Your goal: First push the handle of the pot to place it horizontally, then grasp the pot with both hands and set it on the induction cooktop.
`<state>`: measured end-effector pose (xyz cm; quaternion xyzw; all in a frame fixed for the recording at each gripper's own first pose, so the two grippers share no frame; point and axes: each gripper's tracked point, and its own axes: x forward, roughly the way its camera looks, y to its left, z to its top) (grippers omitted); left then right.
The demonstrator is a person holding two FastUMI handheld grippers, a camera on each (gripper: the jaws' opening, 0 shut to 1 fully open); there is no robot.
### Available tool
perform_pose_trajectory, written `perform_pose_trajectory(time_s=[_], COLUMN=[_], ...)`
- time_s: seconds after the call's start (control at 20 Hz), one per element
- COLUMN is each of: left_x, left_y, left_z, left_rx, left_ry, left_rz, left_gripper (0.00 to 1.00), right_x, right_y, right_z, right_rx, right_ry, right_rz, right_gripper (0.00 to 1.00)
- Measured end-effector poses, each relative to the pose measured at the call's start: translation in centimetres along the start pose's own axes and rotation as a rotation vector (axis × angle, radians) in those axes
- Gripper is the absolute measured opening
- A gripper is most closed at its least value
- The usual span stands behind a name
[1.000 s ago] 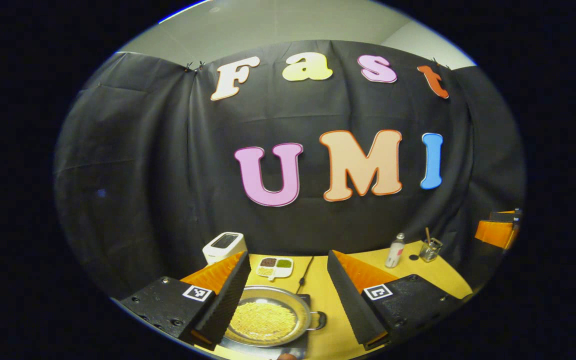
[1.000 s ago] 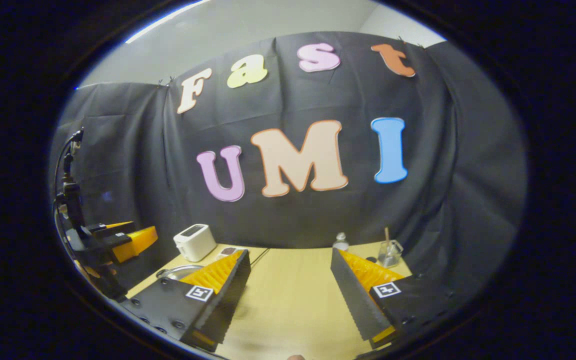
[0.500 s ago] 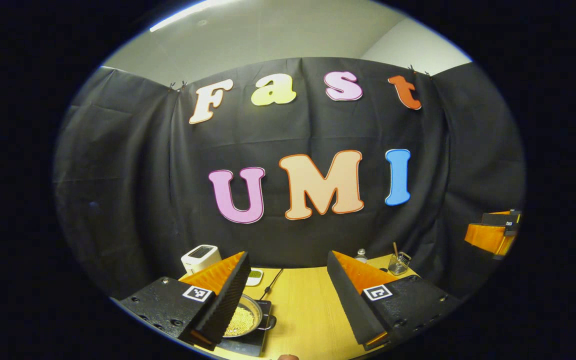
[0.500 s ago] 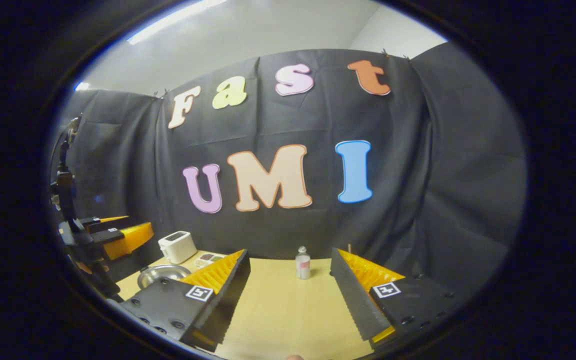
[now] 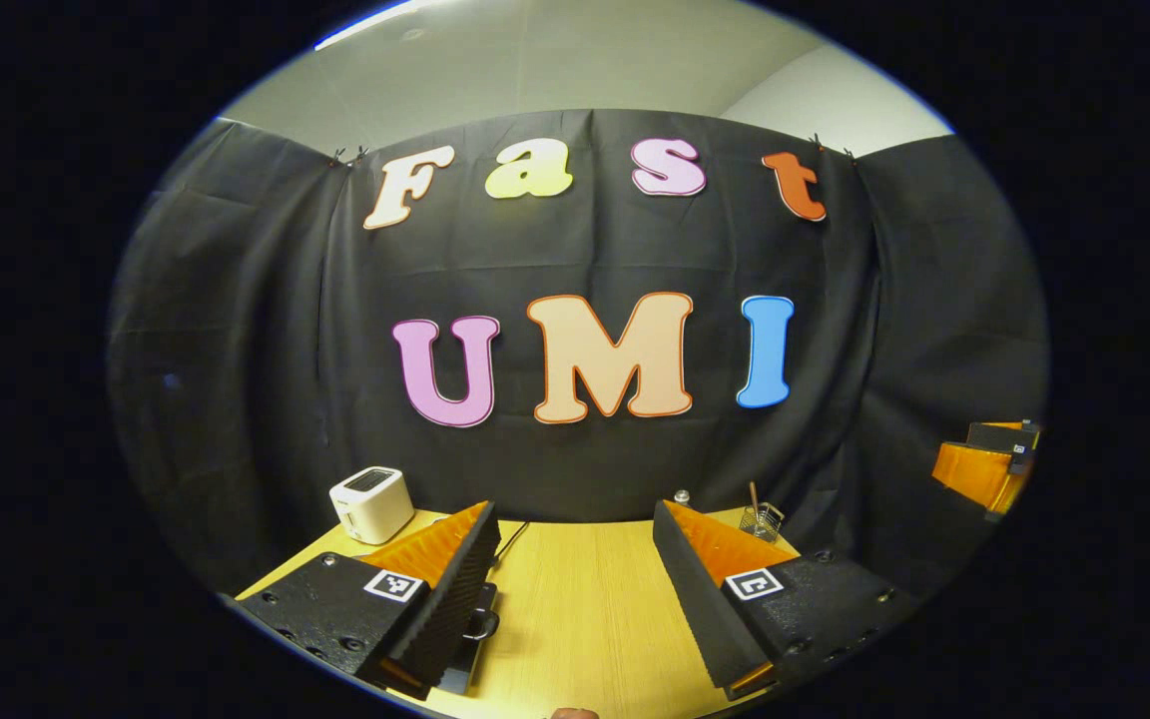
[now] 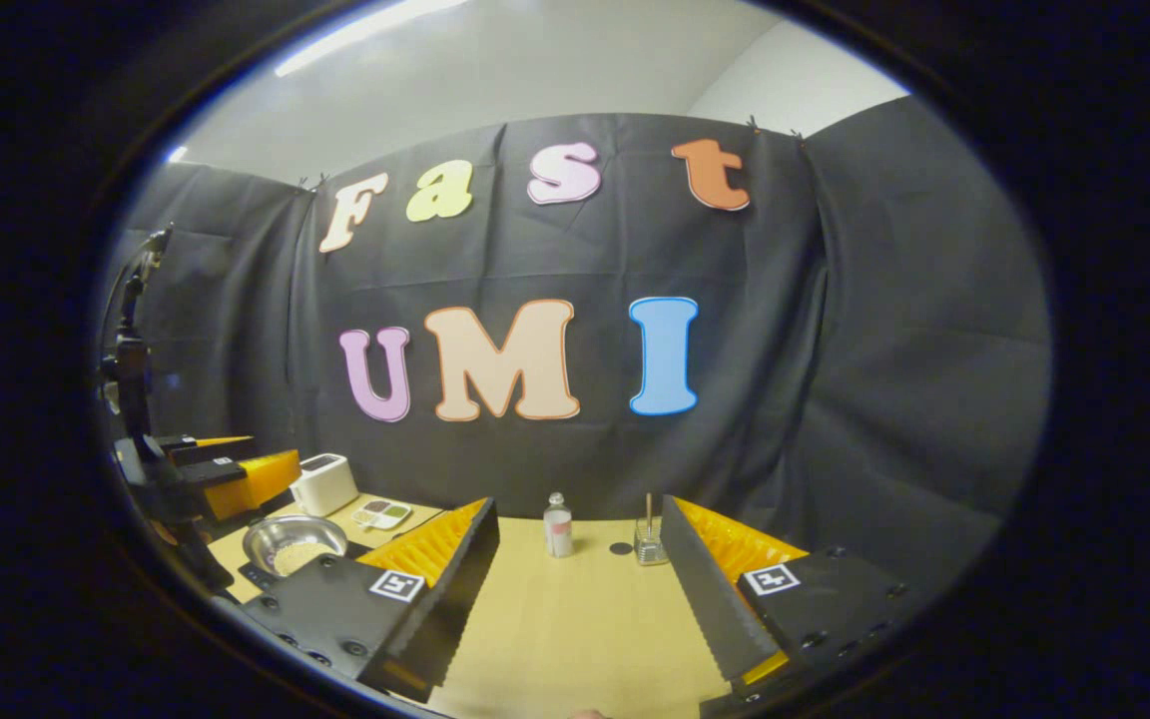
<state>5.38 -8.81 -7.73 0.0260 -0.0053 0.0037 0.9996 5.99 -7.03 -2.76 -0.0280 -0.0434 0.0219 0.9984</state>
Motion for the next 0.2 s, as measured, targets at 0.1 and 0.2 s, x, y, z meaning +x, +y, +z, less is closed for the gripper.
perform_pose_trajectory(time_s=[0.1, 0.2], left_x=[0.08, -0.12], left_y=[-0.73, -1.19], left_z=[-0.04, -0.04], left_rx=[0.006, 0.001], left_ry=[0.001, -0.005], left_rz=[-0.014, -0.018], left_gripper=[0.94, 0.96], right_x=[-0.20, -0.42], right_y=[-0.01, -0.31], right_z=[-0.03, -0.01], right_rx=[0.012, 0.011], right_ry=[-0.004, -0.012], right_rz=[0.000, -0.003], right_gripper=[0.92, 0.92])
